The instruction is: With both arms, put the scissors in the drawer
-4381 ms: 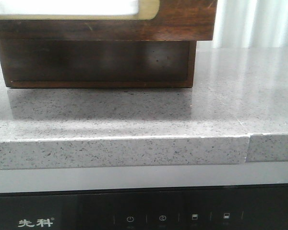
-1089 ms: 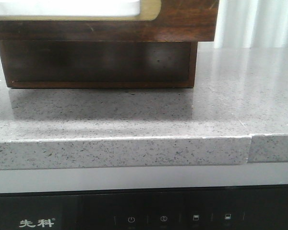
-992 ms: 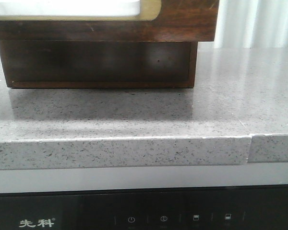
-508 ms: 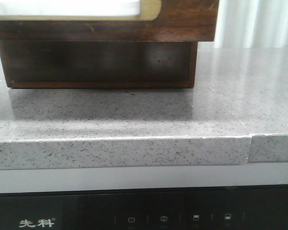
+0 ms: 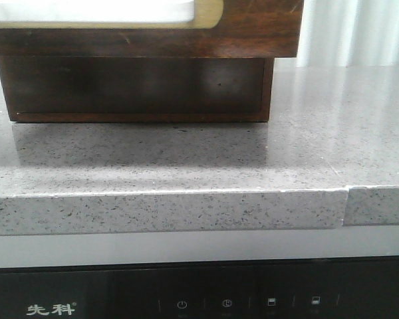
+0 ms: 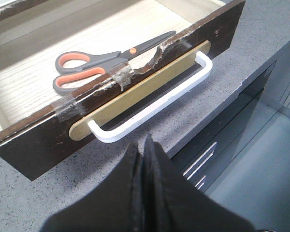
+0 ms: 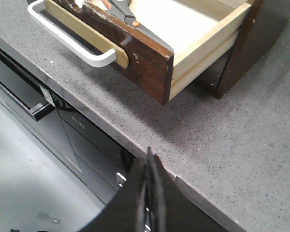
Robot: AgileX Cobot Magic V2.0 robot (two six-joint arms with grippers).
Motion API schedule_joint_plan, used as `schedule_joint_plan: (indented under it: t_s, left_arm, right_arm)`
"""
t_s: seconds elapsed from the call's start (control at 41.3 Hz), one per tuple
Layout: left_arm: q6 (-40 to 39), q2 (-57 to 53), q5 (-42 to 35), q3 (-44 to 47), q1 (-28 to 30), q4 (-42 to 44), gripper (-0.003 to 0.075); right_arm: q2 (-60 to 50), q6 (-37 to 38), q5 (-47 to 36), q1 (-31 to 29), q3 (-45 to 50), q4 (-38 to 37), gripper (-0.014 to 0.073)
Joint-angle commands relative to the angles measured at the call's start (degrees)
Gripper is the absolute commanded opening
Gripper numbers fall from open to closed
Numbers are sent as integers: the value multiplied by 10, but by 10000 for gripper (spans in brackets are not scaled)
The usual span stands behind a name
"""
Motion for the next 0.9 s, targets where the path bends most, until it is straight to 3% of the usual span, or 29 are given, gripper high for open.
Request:
schedule_joint_plan:
  t_s: [0.0,0.484,0.557,0.678,0.871]
  left_arm:
    - [-4,6,-42,-19,-4,-1,-20]
    - [-4,4,-42,-14,11,-2,-20]
    - [-4,4,-42,0,50,-7,-20]
    - [-4,-6,-46,40,162,-16,-20]
    - [-4,-74,-162,156,321,-106,-20]
  right_arm:
    - [1,-5,-44,-4,-14,-4,-67]
    - [1,-5,-44,-4,-14,-4,-67]
    - [1,-5,-44,-4,-14,-4,-67]
    - [1,-5,-44,-4,-14,-4,-67]
    - [1,-5,-44,-4,-14,-4,-67]
